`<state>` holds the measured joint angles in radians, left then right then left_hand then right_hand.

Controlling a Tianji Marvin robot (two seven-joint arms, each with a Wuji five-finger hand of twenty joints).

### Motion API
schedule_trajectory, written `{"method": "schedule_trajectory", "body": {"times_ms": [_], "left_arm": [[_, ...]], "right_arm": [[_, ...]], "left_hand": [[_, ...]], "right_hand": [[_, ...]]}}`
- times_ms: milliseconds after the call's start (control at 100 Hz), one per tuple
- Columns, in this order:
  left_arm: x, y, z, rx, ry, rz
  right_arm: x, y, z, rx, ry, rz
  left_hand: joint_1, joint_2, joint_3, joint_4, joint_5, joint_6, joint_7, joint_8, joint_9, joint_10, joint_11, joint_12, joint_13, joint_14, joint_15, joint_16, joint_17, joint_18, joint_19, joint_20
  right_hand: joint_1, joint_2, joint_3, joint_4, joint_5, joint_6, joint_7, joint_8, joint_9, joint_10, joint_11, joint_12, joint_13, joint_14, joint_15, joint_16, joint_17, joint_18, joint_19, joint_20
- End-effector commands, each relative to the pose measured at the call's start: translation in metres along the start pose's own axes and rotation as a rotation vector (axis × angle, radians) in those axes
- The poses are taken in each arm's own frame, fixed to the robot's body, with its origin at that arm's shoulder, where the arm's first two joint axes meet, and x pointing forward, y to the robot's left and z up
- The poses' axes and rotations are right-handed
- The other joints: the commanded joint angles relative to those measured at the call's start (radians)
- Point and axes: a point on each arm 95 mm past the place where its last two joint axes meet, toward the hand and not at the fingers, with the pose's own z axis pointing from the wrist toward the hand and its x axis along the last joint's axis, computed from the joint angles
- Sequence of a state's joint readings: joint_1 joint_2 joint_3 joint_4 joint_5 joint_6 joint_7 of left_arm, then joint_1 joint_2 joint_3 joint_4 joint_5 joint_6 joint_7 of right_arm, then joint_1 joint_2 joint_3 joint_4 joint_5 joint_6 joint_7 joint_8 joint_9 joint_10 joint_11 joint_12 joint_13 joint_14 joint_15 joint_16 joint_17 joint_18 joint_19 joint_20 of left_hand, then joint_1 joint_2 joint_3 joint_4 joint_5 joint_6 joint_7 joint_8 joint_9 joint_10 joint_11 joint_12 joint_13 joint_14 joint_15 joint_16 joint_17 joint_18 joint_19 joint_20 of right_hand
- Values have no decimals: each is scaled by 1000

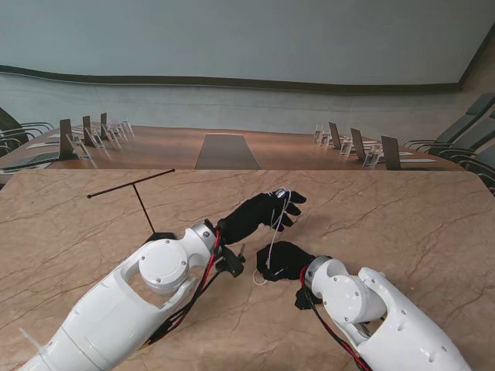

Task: Take the wired earphone off the rack, coil the cable and place them on the table

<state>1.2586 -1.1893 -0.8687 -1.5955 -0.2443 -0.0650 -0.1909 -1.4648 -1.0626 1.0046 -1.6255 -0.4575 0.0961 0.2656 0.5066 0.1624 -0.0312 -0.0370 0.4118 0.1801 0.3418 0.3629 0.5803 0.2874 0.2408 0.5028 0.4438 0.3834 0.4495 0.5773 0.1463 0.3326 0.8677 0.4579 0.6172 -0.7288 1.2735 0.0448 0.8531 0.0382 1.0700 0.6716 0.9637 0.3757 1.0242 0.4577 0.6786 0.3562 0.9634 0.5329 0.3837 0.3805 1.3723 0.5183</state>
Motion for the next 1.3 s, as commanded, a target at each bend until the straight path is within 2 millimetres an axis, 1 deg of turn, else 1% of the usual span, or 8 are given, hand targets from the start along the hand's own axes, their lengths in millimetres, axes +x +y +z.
{"method": "schedule_trajectory", "body": {"times_ms": [0, 100, 200, 380, 620, 780, 920, 1290], "left_arm": [[3, 5, -1, -7, 6, -12], [7, 6, -1, -4, 9, -27], [10, 9, -1, -22, 14, -27], [17, 15, -1, -37, 32, -46], [19, 25, -4, -67, 30, -69], [18, 29, -7, -79, 18, -84], [17, 29, -9, -85, 11, -88], [12, 29, -13, -100, -7, -89]], "right_arm": [[-1, -1, 5, 1, -11, 7], [-4, 0, 10, 2, -26, 6], [-7, 2, 15, -1, -38, 6], [-13, 6, 22, -16, -58, 8], [-20, 18, 32, -39, -82, -4], [-26, 29, 39, -56, -102, -19], [-31, 43, 41, -84, -120, -33], [-38, 81, 35, -181, -142, -55]], "left_hand": [[-3, 8, -7, -11, -20, -29, -13, 6, -19, -15, -1, 2, 24, 3, 18, -4, 9, -11, 14, -7], [2, 3, -6, -11, -5, -22, -8, 8, -11, -9, 5, 3, 27, 6, 20, -3, 9, -7, 14, -7], [-2, 9, -8, -11, -16, -29, -13, 7, -17, -13, 6, 4, 26, 3, 21, -2, 9, -13, 12, -7], [3, 9, -7, -11, -16, -30, -14, 8, -21, -17, 6, 3, 31, 6, 26, 2, 17, -4, 16, -5], [3, 13, -8, -11, -26, -32, -14, 12, -34, -17, 8, 3, 46, 28, 45, 11, 42, 29, 39, 5], [-1, 16, -9, -11, -36, -32, -15, 14, -40, -13, 16, 5, 68, 49, 71, 24, 70, 61, 67, 19], [-2, 15, -9, -10, -35, -29, -14, 16, -37, -8, 24, 8, 84, 53, 94, 38, 87, 78, 92, 31], [-7, 20, -9, -10, -36, -26, -15, 18, -26, 0, 42, 15, 105, 59, 120, 60, 101, 92, 119, 46]], "right_hand": [[132, 34, 123, 31, 113, -117, 189, 106, -11, 106, 31, 1, -4, 12, 46, 13, -23, -35, 33, 19], [131, 31, 125, 30, 114, -115, 190, 105, -10, 107, 33, 0, -3, 12, 48, 14, -23, -36, 34, 20], [129, 27, 129, 28, 116, -116, 190, 103, -9, 106, 35, -2, -1, 12, 50, 15, -21, -36, 36, 21], [129, 24, 132, 25, 117, -116, 191, 100, -8, 107, 36, -4, -1, 13, 50, 16, -20, -36, 37, 22], [128, 20, 136, 22, 117, -116, 192, 98, -6, 107, 39, -6, 0, 13, 51, 16, -19, -35, 38, 23], [127, 15, 140, 20, 119, -118, 194, 96, -6, 107, 40, -7, 3, 13, 52, 17, -17, -35, 39, 23], [128, 13, 143, 18, 119, -118, 194, 95, -5, 108, 40, -8, 2, 13, 52, 17, -18, -34, 39, 24], [124, 11, 146, 14, 119, -120, 195, 92, -4, 107, 41, -10, 3, 12, 53, 17, -17, -34, 39, 25]]}}
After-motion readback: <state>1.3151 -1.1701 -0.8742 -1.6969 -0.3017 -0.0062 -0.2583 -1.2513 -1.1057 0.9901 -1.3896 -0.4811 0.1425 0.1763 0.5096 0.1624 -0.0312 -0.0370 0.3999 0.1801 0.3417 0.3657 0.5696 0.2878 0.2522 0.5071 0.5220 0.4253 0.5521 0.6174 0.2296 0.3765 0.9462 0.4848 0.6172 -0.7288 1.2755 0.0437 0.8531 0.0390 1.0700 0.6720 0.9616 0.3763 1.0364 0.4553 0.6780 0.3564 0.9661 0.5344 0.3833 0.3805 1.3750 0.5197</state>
